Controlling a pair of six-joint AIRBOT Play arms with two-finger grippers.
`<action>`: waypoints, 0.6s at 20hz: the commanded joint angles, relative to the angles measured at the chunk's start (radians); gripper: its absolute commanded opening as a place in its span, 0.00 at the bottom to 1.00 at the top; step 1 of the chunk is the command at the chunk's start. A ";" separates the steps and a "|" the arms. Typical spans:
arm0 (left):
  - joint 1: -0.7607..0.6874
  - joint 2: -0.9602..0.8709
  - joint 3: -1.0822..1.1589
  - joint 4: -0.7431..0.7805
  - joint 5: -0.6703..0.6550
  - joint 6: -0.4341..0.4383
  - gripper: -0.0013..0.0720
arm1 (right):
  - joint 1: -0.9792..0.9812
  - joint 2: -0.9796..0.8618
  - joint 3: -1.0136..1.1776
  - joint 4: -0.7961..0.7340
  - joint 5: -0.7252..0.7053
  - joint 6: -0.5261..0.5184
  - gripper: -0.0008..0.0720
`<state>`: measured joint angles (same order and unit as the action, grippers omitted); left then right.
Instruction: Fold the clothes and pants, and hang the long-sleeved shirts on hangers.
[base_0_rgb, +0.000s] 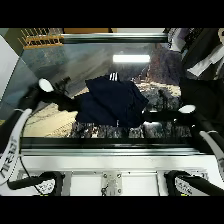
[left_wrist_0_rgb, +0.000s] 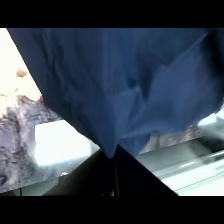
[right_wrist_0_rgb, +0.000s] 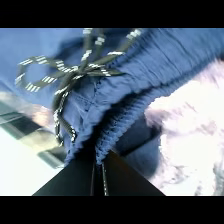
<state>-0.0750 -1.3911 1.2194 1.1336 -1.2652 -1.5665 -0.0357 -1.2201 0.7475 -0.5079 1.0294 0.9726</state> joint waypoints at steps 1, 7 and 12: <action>0.066 0.175 0.175 -0.018 -0.097 -0.001 0.03 | -0.077 0.189 0.218 -0.061 0.197 0.112 0.05; 0.095 0.587 0.450 -0.109 -0.073 -0.063 0.03 | -0.174 0.560 0.576 -0.061 0.206 0.328 0.05; 0.095 0.795 0.524 -0.105 0.015 -0.143 0.03 | -0.174 0.745 0.586 -0.116 0.274 0.572 0.05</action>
<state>0.0181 -0.7074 1.6974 1.0348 -1.3067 -1.6608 -0.2024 -0.5728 1.3067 -0.5812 1.2564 1.3800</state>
